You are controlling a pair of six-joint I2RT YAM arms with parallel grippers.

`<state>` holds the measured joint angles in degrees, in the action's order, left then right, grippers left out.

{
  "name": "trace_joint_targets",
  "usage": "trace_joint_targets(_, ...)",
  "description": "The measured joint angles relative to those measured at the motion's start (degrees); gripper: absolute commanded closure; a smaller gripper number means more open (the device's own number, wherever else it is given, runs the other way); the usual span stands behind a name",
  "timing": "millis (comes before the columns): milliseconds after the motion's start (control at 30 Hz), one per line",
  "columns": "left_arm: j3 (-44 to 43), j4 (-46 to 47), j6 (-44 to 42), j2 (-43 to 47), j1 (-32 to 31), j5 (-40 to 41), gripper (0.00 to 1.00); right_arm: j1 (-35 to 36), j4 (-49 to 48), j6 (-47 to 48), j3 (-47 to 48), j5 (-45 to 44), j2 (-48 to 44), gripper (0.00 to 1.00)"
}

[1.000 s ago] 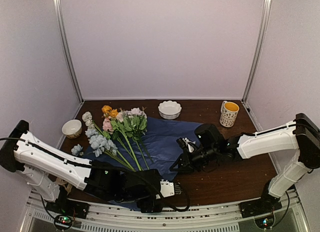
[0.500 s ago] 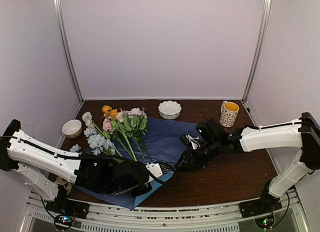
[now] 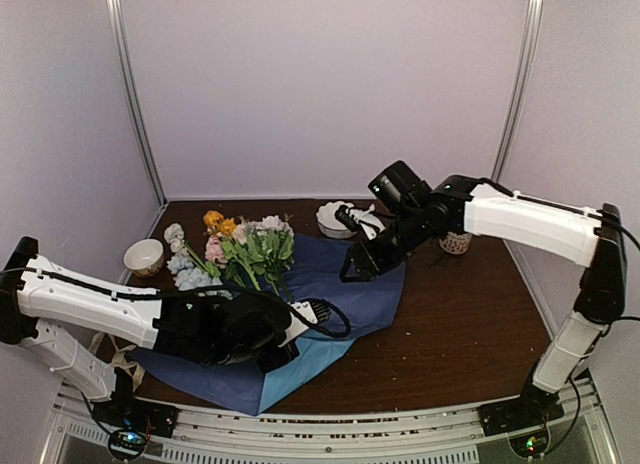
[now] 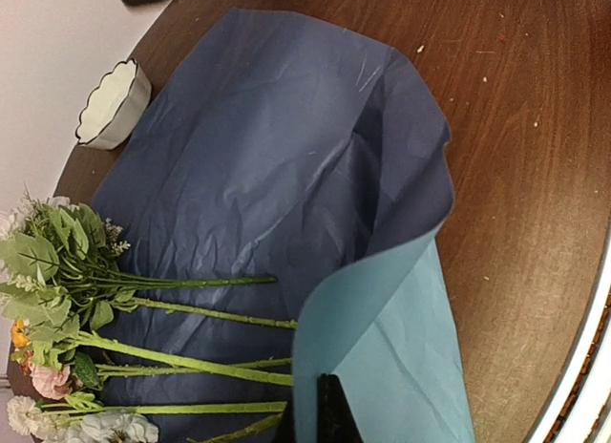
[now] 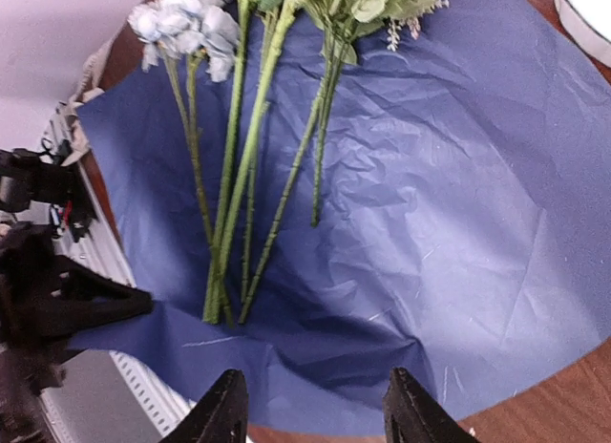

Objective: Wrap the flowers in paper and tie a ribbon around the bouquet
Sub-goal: Adjust the bottom corner of the flattened wrapping paper at the center of the board.

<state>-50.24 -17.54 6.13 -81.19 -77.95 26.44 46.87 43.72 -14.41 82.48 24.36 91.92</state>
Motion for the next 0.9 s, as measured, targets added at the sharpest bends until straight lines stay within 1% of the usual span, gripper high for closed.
trace_joint_targets(67,0.1,0.4,-0.4,0.1,1.6,-1.2,1.00,-0.5,0.6,3.1,3.6,0.0,7.8,0.54)
trace_joint_targets(167,0.5,1.2,-0.8,0.2,3.9,-2.9,1.00,-1.1,1.3,6.3,4.5,0.4,16.3,0.58)
trace_joint_targets(233,0.8,1.4,-1.3,0.2,5.3,-4.2,1.00,-1.5,2.5,8.0,4.4,0.7,21.0,0.59)
trace_joint_targets(300,1.0,1.6,-1.8,0.2,6.9,-5.6,1.00,-2.0,2.6,9.0,3.3,1.3,23.4,0.61)
trace_joint_targets(400,1.1,2.3,-2.4,0.2,8.9,-7.5,1.00,-3.2,2.4,10.0,0.5,1.9,23.7,0.65)
trace_joint_targets(500,1.2,3.6,-3.0,0.2,10.9,-9.4,1.00,-5.9,1.2,10.0,-2.5,2.7,23.7,0.68)
trace_joint_targets(633,1.6,5.2,-3.9,0.2,12.5,-11.8,1.00,-9.4,-0.9,9.0,-5.4,4.9,22.4,0.70)
trace_joint_targets(767,1.7,6.5,-4.7,-0.1,12.9,-14.0,1.00,-10.3,-2.2,8.5,-8.9,5.2,19.9,0.68)
trace_joint_targets(900,1.7,7.3,-5.0,-0.5,12.9,-16.4,1.00,-10.4,-2.1,8.8,-12.4,5.7,15.4,0.61)
